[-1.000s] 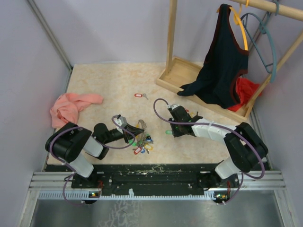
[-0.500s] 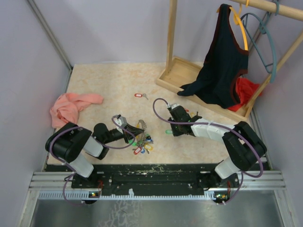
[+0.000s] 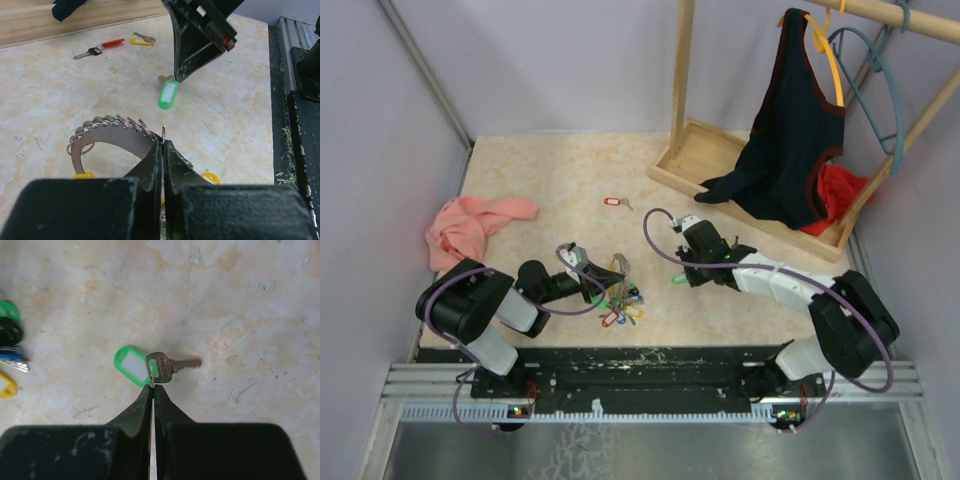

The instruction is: Put the keys on the keyring

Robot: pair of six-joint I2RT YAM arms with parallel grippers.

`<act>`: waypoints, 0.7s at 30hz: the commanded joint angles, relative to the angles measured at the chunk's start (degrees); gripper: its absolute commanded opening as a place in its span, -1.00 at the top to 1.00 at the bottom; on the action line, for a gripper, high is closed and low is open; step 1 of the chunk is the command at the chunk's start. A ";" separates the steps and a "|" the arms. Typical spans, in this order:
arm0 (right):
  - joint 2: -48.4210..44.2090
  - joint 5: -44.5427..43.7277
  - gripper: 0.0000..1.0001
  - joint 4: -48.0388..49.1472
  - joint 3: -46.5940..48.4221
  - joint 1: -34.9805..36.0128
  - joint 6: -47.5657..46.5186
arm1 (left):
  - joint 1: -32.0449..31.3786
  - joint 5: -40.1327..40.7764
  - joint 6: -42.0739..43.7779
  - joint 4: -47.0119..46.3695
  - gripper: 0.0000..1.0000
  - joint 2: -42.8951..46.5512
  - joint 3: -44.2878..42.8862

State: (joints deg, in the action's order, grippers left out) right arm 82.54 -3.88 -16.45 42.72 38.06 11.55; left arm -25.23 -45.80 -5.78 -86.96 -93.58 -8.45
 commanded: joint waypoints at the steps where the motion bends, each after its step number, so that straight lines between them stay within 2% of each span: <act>1: -9.01 2.99 1.00 2.81 0.79 -0.27 -7.16 | 0.48 -1.57 -0.46 -15.61 1.00 0.94 -0.85; 5: -14.57 6.95 1.00 5.86 0.29 -0.27 -10.71 | 0.47 -3.01 -0.45 -15.65 1.00 0.69 -1.59; 12: -23.64 15.66 1.00 20.53 -7.48 -0.33 -13.00 | 0.52 -7.56 2.57 -15.61 1.00 1.13 -3.46; 14: -24.44 17.76 1.00 22.37 -8.25 -0.30 -12.93 | 0.48 -8.90 3.30 -15.61 1.00 1.53 -3.75; 21: -22.07 27.70 1.00 22.53 -7.14 -0.27 -21.31 | 0.50 -11.49 6.06 -15.61 1.00 3.30 -3.82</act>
State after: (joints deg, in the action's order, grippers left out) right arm 59.57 16.47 0.40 34.46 38.06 -3.97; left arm -25.21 -53.78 -2.55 -86.96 -91.85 -11.20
